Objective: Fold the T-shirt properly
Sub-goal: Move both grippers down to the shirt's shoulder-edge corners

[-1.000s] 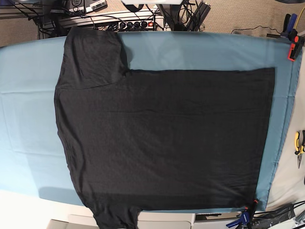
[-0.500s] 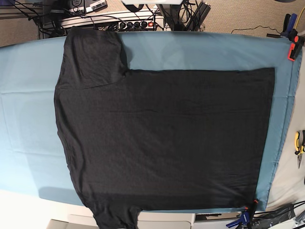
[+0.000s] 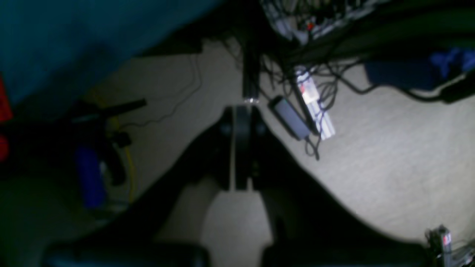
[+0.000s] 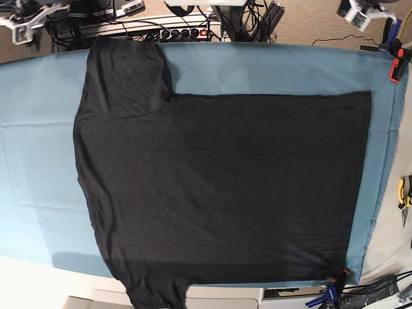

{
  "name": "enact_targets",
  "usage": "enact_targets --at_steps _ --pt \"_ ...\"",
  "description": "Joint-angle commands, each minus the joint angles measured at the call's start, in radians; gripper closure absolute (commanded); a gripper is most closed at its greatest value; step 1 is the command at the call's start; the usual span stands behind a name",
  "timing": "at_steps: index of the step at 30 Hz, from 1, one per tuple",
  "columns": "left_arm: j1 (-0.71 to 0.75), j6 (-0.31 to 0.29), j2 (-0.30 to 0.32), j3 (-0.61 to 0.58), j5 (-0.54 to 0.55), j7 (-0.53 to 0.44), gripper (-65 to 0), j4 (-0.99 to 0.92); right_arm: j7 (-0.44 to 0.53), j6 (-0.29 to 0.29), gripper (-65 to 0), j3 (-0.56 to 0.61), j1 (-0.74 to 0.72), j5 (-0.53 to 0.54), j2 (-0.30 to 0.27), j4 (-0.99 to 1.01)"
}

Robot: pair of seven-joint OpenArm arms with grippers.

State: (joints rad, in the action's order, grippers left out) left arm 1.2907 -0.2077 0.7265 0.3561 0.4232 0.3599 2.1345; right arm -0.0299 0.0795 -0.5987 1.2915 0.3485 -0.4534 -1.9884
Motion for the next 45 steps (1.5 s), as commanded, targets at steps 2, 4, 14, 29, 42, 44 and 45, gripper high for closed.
enact_targets --at_steps 2,4,14,29,42,44,45 --pt "0.018 -0.087 0.008 0.043 0.053 -0.013 0.0 0.015 0.014 -0.006 0.0 -0.045 0.008 0.02 -0.003 -0.02" --pt "0.018 -0.161 0.008 0.075 0.089 -0.029 0.0 0.021 0.005 -0.006 0.0 -0.067 -0.017 0.054 -0.003 -0.02" --pt "-0.043 -0.194 -0.064 0.12 0.072 -0.109 0.0 0.084 -0.09 -0.044 0.0 -0.077 -0.255 0.13 -0.005 -0.019" --pt "-0.474 -0.193 -0.15 0.118 0.161 0.097 0.0 0.018 -0.317 0.032 0.0 -0.075 -0.497 -0.006 -0.002 -0.019" --pt "-0.748 -0.218 -0.144 0.118 0.373 0.204 0.0 -0.293 -0.371 0.221 0.0 -0.075 -0.511 0.101 0.19 -0.019" --pt "-0.771 -0.232 -0.144 0.118 0.407 0.218 0.0 -0.31 -0.405 0.251 0.0 -0.075 -0.511 0.151 0.216 -0.019" --pt "-0.78 -0.232 -0.144 0.118 0.42 0.228 0.0 -0.315 -0.429 0.267 0.0 -0.075 -0.513 0.177 0.227 -0.019"
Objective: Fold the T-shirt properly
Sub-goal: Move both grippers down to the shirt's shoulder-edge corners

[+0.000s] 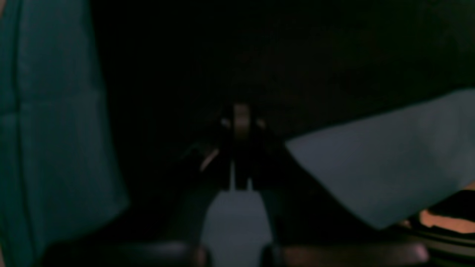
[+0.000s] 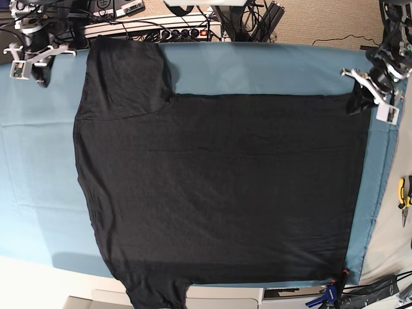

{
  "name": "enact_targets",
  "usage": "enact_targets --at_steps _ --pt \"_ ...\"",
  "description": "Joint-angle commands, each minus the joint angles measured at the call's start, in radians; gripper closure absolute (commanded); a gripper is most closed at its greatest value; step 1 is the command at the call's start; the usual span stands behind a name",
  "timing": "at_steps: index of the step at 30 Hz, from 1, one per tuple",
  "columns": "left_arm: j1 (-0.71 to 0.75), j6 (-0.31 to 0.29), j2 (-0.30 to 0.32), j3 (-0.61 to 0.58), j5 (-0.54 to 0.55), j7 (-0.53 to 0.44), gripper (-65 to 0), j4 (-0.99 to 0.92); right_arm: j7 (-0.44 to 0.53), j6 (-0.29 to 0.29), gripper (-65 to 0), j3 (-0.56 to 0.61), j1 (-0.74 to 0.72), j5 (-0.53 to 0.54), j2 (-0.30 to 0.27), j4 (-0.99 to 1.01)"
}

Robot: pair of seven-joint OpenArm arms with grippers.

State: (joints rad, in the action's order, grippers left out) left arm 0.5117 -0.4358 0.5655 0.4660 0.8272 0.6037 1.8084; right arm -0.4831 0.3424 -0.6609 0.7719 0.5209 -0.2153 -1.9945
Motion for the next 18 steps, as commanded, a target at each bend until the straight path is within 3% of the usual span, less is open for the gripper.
enact_targets --at_steps 1,11,18 --pt "-0.008 -0.003 0.019 0.008 0.029 -0.009 0.0 0.008 0.004 0.015 0.0 -0.013 0.004 0.031 -0.001 -0.013" --pt "-0.016 0.035 0.042 0.008 0.052 0.01 0.0 -0.036 -0.154 0.134 0.0 -0.013 -0.039 0.231 0.064 -0.013" --pt "-0.03 0.035 0.047 0.009 0.04 0.009 0.0 -0.098 -0.122 0.155 0.0 -0.013 -0.046 0.272 0.085 -0.014"
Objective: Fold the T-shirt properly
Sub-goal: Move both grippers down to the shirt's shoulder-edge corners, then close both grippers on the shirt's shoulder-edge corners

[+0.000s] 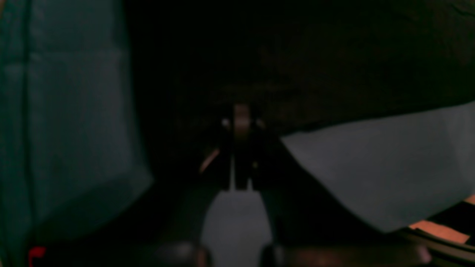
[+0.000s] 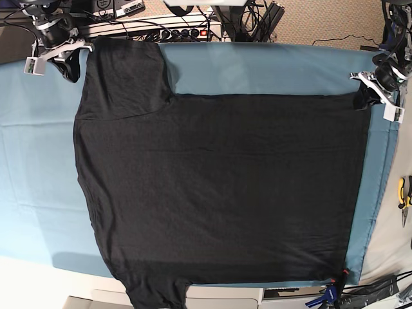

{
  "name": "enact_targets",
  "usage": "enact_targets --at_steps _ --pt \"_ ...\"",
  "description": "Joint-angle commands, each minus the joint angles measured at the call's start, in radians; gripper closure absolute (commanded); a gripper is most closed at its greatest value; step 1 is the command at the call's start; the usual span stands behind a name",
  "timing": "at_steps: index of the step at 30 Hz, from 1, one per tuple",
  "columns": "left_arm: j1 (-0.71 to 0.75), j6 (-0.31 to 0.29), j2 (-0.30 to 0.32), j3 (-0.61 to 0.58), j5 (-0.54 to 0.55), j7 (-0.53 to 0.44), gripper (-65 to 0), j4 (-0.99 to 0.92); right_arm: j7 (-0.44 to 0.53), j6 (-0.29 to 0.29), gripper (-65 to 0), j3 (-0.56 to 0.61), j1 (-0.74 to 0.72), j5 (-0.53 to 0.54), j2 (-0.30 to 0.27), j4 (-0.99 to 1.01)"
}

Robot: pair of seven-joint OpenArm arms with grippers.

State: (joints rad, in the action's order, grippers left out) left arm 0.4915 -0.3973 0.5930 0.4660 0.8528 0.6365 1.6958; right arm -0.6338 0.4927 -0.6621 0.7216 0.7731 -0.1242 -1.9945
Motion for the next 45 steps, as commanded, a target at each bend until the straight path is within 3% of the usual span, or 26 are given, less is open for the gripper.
enact_targets --at_steps 1,5,9,12,14,19,22,26,30,33,36,39,43,45 --pt "-0.021 -0.003 0.02 0.009 -0.003 -0.024 0.0 0.014 0.029 0.005 0.0 -0.011 0.002 0.019 -0.006 -0.014" --pt "-0.088 0.039 0.032 0.008 -0.064 -0.027 0.0 0.008 0.032 0.005 0.0 -0.011 -0.015 0.013 -0.006 -0.014" --pt "-0.179 0.042 0.073 0.008 -0.14 -0.023 0.0 -0.05 0.04 0.005 0.0 -0.011 -0.052 -0.016 -0.006 -0.014" --pt "-0.251 0.042 0.11 0.008 -0.133 0.002 0.0 -0.139 0.042 0.005 0.0 -0.011 -0.089 -0.05 -0.006 -0.014" --pt "-0.305 0.023 0.132 0.008 -0.059 0.053 0.0 -0.215 0.043 0.005 0.0 -0.011 -0.109 -0.061 -0.006 -0.014" --pt "-0.445 -0.157 0.167 0.008 0.194 0.223 0.0 -0.394 0.043 0.005 0.0 -0.011 -0.147 -0.068 -0.006 -0.014" --pt "-0.504 -0.221 0.187 0.007 0.33 0.333 0.0 -0.468 0.043 0.005 0.0 -0.011 -0.154 -0.079 -0.006 -0.014" --pt "-0.526 -0.259 0.223 -0.014 0.488 0.459 0.0 -0.545 0.04 0.006 0.0 -0.011 -0.153 -0.093 -0.006 -0.014" --pt "-0.527 -0.258 0.253 -0.051 0.566 0.523 0.0 -0.632 0.02 0.006 0.0 -0.011 -0.153 -0.091 -0.003 -0.014" --pt "-0.527 -0.254 0.264 -0.053 0.605 0.525 0.0 -0.689 -0.056 0.006 0.0 -0.011 -0.134 -0.031 0.011 -0.014" --pt "-0.524 -0.255 0.266 -0.053 0.611 0.513 0.0 -0.713 -0.158 0.085 0.0 -0.011 -0.099 0.071 0.047 -0.014" --pt "-0.51 -0.258 0.266 -0.053 0.61 0.474 0.0 -0.712 -0.27 0.115 0.0 -0.011 -0.072 0.179 0.092 -0.014" --pt "-0.49 -0.283 0.267 -0.053 0.631 0.462 -2.9 -0.711 -0.28 0.121 0.0 -0.011 -0.027 0.246 0.145 -0.014" --pt "-0.471 -0.301 0.266 -0.053 0.631 0.463 -4.8 -0.711 -0.279 0.121 -5.9 -0.011 -0.008 0.286 0.164 -0.014"
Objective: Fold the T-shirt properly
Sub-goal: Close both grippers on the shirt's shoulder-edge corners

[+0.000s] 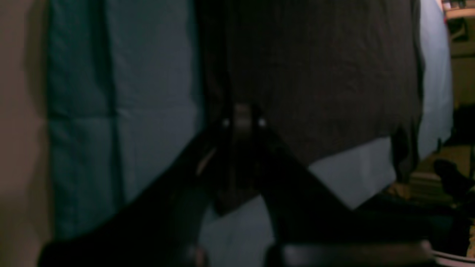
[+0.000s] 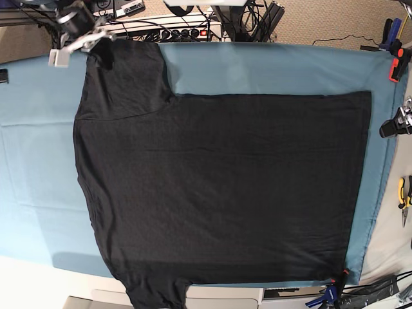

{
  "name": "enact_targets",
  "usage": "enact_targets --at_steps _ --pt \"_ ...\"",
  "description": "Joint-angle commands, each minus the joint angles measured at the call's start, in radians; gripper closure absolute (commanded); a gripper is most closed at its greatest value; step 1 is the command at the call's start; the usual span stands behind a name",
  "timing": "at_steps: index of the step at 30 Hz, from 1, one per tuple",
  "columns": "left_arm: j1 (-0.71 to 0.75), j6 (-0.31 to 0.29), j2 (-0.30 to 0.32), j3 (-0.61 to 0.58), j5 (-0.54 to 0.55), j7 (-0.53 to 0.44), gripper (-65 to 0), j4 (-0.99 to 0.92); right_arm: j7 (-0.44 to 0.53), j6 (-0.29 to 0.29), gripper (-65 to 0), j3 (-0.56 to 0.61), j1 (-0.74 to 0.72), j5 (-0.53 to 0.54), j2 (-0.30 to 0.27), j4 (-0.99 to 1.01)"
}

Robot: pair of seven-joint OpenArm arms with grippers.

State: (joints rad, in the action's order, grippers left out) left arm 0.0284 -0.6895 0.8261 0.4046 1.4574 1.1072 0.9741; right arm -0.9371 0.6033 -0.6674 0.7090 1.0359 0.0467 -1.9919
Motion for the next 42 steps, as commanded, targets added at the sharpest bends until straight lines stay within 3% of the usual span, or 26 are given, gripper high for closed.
enact_targets --at_steps 1,4,6,10,11,13,15,18,22,30,38,42 --pt "0.005 -0.009 0.033 0.008 0.026 -0.008 -5.4 0.014 0.026 0.01 -9.3 -0.006 0.012 0.043 0.002 -0.018" --pt "0.044 -0.009 0.033 0.008 0.026 -0.008 -5.5 0.014 0.039 0.01 -18.3 -0.006 0.035 0.073 0.03 -0.032" --pt "0.07 -0.009 0.033 0.008 0.026 0.001 -8.9 0.014 0.078 0.01 -19.3 -0.01 0.051 0.074 0.055 -0.056" --pt "0.097 -0.009 0.033 0.008 0.026 0.03 -31.0 0.014 0.103 0.011 -19.3 -0.012 0.058 0.073 0.075 -0.134" --pt "0.096 -0.009 0.034 0.008 0.026 0.032 -32.9 0.014 0.102 0.015 -19.3 -0.012 0.058 0.067 0.075 -0.159" --pt "0.093 -0.009 0.033 0.008 0.026 0.039 -32.9 0.015 0.089 0.057 -19.3 -0.012 0.058 0.021 0.075 -0.217" --pt "0.093 -0.008 0.033 0.008 0.026 0.038 -32.9 0.015 0.077 0.05 -20.5 -0.013 0.058 -0.029 0.076 -0.28" --pt "0.093 0.011 0.032 0.008 0.026 0.037 -32.9 0.015 0.098 -0.029 -29.5 -0.023 0.055 -0.137 0.079 -0.346" --pt "0.093 0.012 0.033 0.008 0.026 0.038 -32.9 0.018 0.122 -0.089 -29.7 -0.079 0.037 -0.238 0.092 -0.351" --pt "0.118 0.043 0.029 0.008 0.026 0.045 -32.9 0.022 0.125 -0.168 -29.6 -0.212 0.036 -0.324 0.092 -0.349" --pt "0.171 0.043 -0.024 0.008 0.026 0.048 -32.8 0.03 0.13 -0.171 -29.6 -0.256 0.005 -0.383 0.091 -0.347" --pt "0.171 0.043 -0.034 0.008 0.026 0.048 -32.8 0.049 0.133 -0.179 -29.6 -0.256 -0.004 -0.4 0.063 -0.274"
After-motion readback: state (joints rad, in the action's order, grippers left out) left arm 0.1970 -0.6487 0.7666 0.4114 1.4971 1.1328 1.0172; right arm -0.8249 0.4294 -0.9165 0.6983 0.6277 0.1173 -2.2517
